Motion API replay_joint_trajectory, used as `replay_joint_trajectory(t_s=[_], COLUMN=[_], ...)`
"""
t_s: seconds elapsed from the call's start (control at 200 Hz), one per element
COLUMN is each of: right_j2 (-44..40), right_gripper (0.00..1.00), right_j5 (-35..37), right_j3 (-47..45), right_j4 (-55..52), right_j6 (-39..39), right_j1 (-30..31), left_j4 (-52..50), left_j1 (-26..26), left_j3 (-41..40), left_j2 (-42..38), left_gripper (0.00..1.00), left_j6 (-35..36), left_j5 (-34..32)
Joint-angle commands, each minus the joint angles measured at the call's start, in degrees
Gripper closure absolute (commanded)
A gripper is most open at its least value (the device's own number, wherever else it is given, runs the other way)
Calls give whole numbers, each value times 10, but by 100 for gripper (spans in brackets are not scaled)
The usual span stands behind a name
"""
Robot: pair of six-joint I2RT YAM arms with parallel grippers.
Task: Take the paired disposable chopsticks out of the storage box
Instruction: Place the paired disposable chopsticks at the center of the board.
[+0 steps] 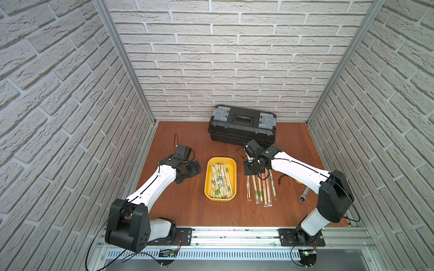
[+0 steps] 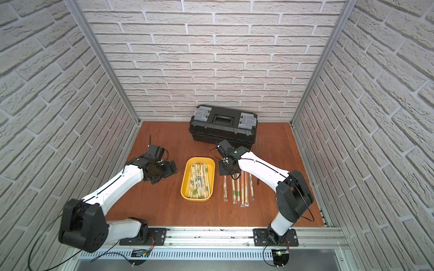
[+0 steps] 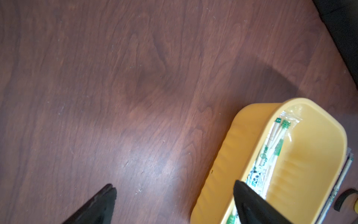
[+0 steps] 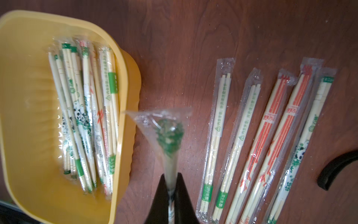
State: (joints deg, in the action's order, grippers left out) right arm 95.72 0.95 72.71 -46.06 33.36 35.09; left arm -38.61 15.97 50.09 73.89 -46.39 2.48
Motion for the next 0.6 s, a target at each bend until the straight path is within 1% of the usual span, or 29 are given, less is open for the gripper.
replay_joint_trajectory(t_s=[0.0, 0.12, 0.245, 0.595], right_j2=[33, 68, 97, 112], right_gripper=[98, 98, 98, 98], right_j5=[-7, -4, 15, 43], right_j3=[-5, 0, 4, -9], right_j4=[20, 28, 29, 40], right_j6=[-14, -20, -23, -26], right_j1=[1, 0, -2, -28], left_j4=[-2, -3, -3, 0], left_j1=[5, 8, 9, 12], left_j3=[7, 5, 3, 0], left_j2=[6, 5, 4, 6], left_gripper=[2, 2, 2, 2], left_j6=[-8, -8, -11, -13], left_j5=[-10, -11, -14, -13])
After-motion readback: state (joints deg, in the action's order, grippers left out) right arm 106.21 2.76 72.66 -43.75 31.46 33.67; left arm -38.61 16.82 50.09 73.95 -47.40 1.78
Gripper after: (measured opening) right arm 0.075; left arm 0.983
